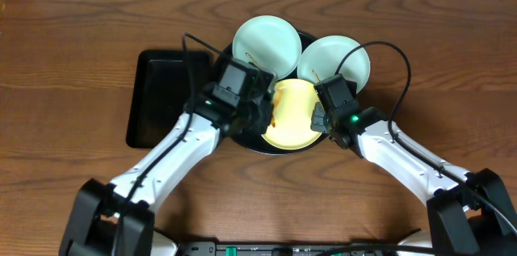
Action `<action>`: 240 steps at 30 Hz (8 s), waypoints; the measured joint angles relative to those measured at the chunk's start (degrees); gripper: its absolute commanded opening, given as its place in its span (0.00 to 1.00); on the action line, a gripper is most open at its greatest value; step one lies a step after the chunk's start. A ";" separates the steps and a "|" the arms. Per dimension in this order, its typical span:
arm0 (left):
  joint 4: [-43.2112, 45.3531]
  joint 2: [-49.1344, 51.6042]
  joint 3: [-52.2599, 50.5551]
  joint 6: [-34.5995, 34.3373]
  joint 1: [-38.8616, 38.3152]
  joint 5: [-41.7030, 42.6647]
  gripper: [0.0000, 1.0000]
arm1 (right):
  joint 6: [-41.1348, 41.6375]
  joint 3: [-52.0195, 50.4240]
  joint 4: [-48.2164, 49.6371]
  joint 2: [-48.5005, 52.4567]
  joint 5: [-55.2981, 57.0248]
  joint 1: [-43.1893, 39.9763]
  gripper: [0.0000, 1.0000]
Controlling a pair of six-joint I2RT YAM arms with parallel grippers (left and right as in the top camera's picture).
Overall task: Clean dirty plates on tray and stack at the side
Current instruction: 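Scrub the yellow plate with the sponge while the right gripper holds it, then move the sponge back over the black tray with the left gripper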
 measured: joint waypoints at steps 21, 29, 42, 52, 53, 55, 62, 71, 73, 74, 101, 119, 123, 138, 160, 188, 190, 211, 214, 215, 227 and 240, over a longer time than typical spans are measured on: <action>8.79 8.55 -3.37 -0.11 -5.38 -4.37 0.07 | 0.13 0.00 0.17 0.00 -0.15 0.00 0.02; 10.69 10.93 -3.37 -0.22 -5.38 -4.74 0.08 | 0.13 0.00 0.15 0.00 -0.17 0.00 0.02; 10.97 11.28 -3.37 -0.22 -5.40 -6.27 0.07 | 0.13 0.00 0.15 0.00 -0.33 0.00 0.01; 11.82 11.50 -3.37 -0.24 -5.40 -9.35 0.07 | 0.15 0.00 0.20 0.00 -0.42 0.00 0.02; 12.13 11.54 -3.37 -0.24 -5.40 -9.51 0.08 | 0.15 0.00 0.20 0.00 -0.39 0.00 0.02; 13.14 11.69 -3.37 -0.24 -5.38 -9.75 0.07 | 0.15 0.00 0.20 0.00 -0.37 0.00 0.01; 14.12 11.89 -3.37 -0.24 -5.38 -10.23 0.08 | 0.15 0.00 0.20 0.00 -0.31 0.00 0.01; 15.19 11.91 -3.37 -0.24 -5.38 -12.57 0.08 | 0.15 0.00 0.20 0.00 -0.35 0.00 0.01; 15.45 11.91 -3.37 -0.24 -5.38 -12.74 0.08 | 0.17 0.00 0.20 0.00 -0.35 0.00 0.01; 15.56 11.91 -3.37 -0.24 -5.38 -12.79 0.08 | 0.15 0.00 0.20 0.00 -0.35 0.00 0.01; 18.03 12.13 -3.37 -0.22 -5.38 -15.19 0.08 | 0.17 0.00 0.20 0.00 -0.35 0.00 0.01; 18.84 13.05 -3.37 -0.20 -5.38 -15.50 0.08 | 0.17 0.00 0.20 0.00 -0.35 0.00 0.01; 19.71 13.38 -3.37 -0.17 -5.27 -15.98 0.08 | 0.17 0.00 0.20 0.00 -0.35 0.00 0.01; 24.41 15.45 -3.37 -0.17 -3.87 -17.20 0.08 | 0.20 0.00 0.20 0.00 -0.33 0.00 0.01; 30.60 16.68 -3.37 -0.17 -3.80 -17.68 0.08 | 0.20 0.00 0.35 0.00 -0.20 0.00 0.01; 25.18 -0.63 -3.52 -0.24 -2.89 -17.57 0.08 | -0.59 0.00 0.76 0.00 0.11 0.00 0.01; 21.44 -4.07 -3.54 -0.66 -0.94 -17.33 0.08 | -1.66 0.02 0.81 -0.02 0.44 0.00 0.01; -5.62 -16.15 -3.45 -13.14 40.65 8.90 0.08 | -37.88 13.20 4.37 -5.29 25.42 10.01 0.01; -7.80 -14.82 -3.45 -13.68 44.09 12.41 0.08 | -46.12 13.44 10.19 -5.29 35.89 16.13 0.01; -8.66 -14.38 -3.45 -13.77 44.96 13.18 0.08 | -48.33 13.49 11.65 -5.29 38.36 17.66 0.01; -11.28 -9.03 -3.48 -13.73 46.53 17.79 0.08 | -71.34 13.81 21.40 -2.25 58.58 27.91 0.01; -11.02 -8.74 -3.48 -13.07 46.53 17.97 0.08 | -74.97 13.81 27.45 0.96 63.21 27.96 0.01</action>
